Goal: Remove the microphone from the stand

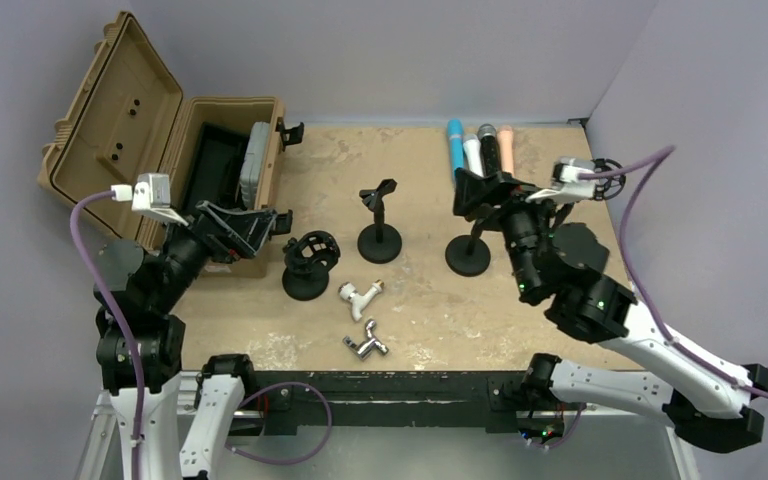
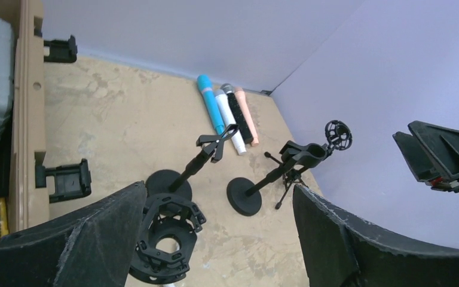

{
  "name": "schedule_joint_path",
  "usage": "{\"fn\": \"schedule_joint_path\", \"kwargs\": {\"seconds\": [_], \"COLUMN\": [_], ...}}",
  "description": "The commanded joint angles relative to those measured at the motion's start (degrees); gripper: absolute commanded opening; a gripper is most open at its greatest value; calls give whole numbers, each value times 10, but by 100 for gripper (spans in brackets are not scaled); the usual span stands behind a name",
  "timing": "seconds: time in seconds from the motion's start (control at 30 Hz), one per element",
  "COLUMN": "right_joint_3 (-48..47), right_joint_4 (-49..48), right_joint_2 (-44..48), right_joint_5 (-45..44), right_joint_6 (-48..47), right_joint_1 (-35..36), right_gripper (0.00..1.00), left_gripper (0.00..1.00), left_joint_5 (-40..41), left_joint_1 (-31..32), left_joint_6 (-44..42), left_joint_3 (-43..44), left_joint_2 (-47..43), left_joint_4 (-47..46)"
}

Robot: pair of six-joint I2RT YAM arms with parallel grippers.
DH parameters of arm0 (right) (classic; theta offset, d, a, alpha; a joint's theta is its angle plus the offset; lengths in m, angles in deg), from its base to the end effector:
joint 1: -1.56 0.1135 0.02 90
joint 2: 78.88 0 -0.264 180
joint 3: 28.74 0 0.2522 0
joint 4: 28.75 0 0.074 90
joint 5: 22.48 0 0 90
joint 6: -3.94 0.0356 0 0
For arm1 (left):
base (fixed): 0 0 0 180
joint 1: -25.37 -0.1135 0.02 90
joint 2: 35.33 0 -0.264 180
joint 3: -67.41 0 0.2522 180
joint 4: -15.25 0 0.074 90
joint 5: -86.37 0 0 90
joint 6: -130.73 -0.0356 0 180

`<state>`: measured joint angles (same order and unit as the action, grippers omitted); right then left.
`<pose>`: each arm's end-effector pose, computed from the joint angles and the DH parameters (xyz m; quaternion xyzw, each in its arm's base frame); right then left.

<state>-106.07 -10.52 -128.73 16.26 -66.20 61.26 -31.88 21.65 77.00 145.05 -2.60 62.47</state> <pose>0.1090 0.1315 0.4471 0.1108 0.6614 0.2241 0.7071 0.0827 -0.0115 0.4300 -0.0803 0.7151 -0.3572 0.5955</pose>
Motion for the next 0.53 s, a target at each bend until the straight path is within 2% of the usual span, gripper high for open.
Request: {"fn": "schedule_joint_path", "kwargs": {"seconds": [0.0, 0.3, 0.4, 0.43, 0.47, 0.5], "right_joint_3": [-27, -37, 2, 23, 21, 5], "right_joint_4": [-35, -85, -136, -181, -185, -144], "right_joint_2": [48, 123, 155, 162, 161, 155], "right_joint_5": [-32, -7, 8, 5, -19, -23], "right_joint_6": [-52, -111, -136, -178, -174, -142], "right_joint_1": [0, 0, 0, 0, 1, 1], "right_gripper": [99, 99, 99, 99, 99, 99], "left_gripper": [90, 92, 92, 92, 92, 92], "left_joint_5": [-18, 1, -1, -2, -2, -2], "left_joint_1": [-3, -3, -3, -3, -2, -3], "left_joint_6": [6, 13, 18, 18, 19, 18], "left_joint_3": [30, 57, 54, 52, 51, 52], "left_joint_2": [-16, -26, -27, -27, -27, -27], "left_joint_4": [-66, -98, -99, -99, -99, -98]}}
